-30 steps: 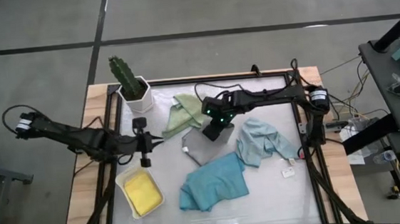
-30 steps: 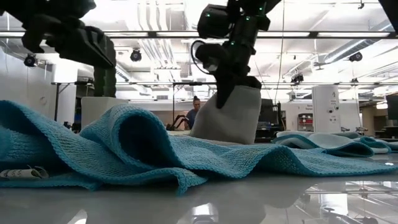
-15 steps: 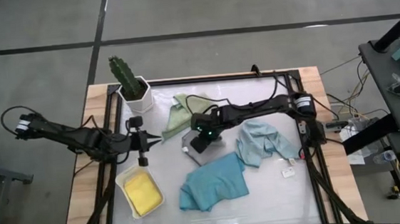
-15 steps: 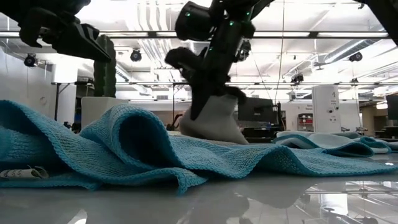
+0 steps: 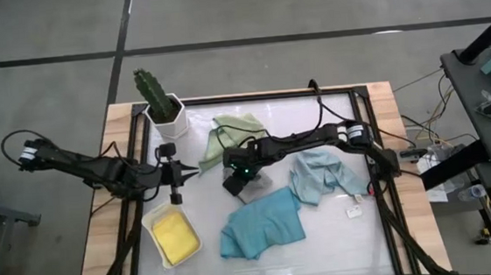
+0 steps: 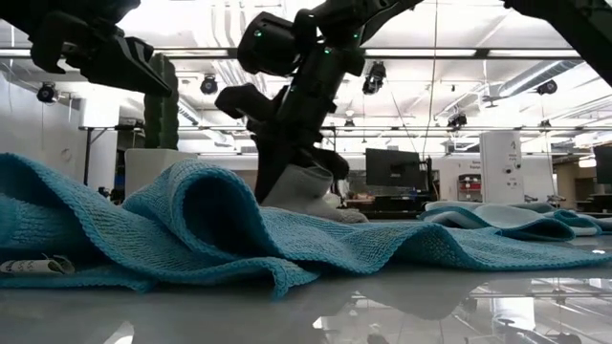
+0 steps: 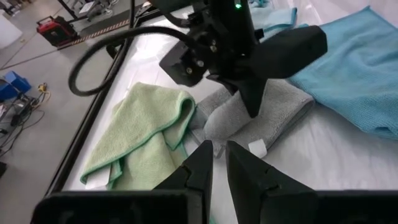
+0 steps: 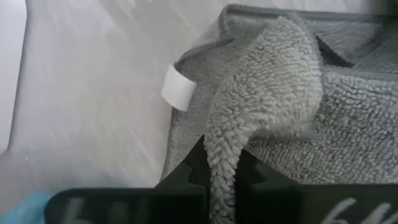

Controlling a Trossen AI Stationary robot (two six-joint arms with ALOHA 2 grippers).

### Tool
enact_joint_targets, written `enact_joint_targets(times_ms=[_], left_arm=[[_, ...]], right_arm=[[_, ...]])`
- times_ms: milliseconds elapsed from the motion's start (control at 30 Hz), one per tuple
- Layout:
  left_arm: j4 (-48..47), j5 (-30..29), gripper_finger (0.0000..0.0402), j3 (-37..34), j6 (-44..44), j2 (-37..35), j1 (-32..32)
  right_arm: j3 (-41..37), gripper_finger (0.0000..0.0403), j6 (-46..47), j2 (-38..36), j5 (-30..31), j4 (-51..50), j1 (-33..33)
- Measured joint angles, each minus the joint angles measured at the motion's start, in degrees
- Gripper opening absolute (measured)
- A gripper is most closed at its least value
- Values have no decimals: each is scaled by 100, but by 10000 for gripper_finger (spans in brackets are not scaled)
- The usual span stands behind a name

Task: Fold microfiber towels
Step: Fold the gray microfiber towel

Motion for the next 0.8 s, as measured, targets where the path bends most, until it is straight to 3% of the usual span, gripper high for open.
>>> enact_joint_targets(times_ms=[133, 500, 800], left_arm=[[-1, 0, 31, 9, 0, -2, 0], [25, 0, 31, 9, 0, -2, 0], [45, 0, 31, 7, 1, -2, 0]], right_arm=[[59, 50, -6, 55, -74, -11, 16], [184, 186, -196, 31, -223, -108, 39], [527, 237, -765, 22, -660, -91, 145]])
